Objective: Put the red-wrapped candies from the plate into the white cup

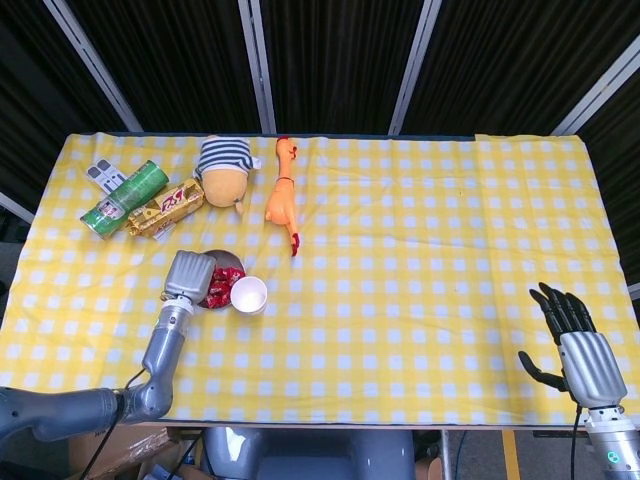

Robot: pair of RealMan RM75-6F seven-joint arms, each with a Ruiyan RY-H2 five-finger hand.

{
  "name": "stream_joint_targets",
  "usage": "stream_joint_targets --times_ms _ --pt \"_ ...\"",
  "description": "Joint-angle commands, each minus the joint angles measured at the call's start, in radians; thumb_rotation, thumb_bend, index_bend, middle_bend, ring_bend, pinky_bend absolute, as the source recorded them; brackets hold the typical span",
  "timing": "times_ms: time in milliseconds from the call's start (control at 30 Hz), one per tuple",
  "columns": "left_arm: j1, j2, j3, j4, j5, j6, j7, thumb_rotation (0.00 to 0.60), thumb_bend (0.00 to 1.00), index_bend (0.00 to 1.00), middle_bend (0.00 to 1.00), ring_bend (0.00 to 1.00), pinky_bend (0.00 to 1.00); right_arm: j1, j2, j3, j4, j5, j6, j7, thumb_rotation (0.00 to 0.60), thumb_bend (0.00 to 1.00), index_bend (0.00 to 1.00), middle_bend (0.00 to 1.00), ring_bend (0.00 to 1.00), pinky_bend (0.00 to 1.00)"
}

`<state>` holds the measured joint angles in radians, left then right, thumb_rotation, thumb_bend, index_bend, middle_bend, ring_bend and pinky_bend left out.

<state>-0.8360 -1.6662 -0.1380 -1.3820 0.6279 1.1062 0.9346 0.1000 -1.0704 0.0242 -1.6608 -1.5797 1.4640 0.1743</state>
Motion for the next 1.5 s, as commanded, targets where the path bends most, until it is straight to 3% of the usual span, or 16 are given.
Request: stream_joint_targets --times_ms 33,300,800,1033,1500 --pt "0.003 0.012 -0.006 -0.002 0.006 0.005 -0.009 0.600 0.50 0.51 0.63 0.83 0.90 0.000 0.000 0.000 -0.001 0.000 0.000 0.000 0.600 0.39 0.00 0.00 0.00 0.00" --pt "0.005 0.070 -0.032 -0.069 0.030 0.030 -0.029 0.600 0.50 0.52 0.64 0.83 0.90 -0.001 0.000 0.000 -0.001 -0.001 0.001 -0.001 0.600 0.39 0.00 0.00 0.00 0.00" --pt "0.021 0.217 -0.032 -0.344 0.116 0.102 -0.035 0.600 0.50 0.52 0.64 0.83 0.90 -0.002 0.000 0.000 -0.002 -0.003 0.005 -0.002 0.600 0.39 0.00 0.00 0.00 0.00" --pt "0.003 0.203 -0.021 -0.406 0.127 0.105 -0.011 0.600 0.50 0.52 0.64 0.83 0.90 -0.003 0.001 0.002 -0.004 0.000 0.007 -0.002 0.600 0.39 0.00 0.00 0.00 0.00" --pt "-0.038 0.106 0.001 -0.389 0.100 0.107 0.040 0.600 0.49 0.50 0.60 0.83 0.90 -0.002 0.004 0.002 -0.003 -0.005 0.009 0.008 0.600 0.39 0.00 0.00 0.00 0.00"
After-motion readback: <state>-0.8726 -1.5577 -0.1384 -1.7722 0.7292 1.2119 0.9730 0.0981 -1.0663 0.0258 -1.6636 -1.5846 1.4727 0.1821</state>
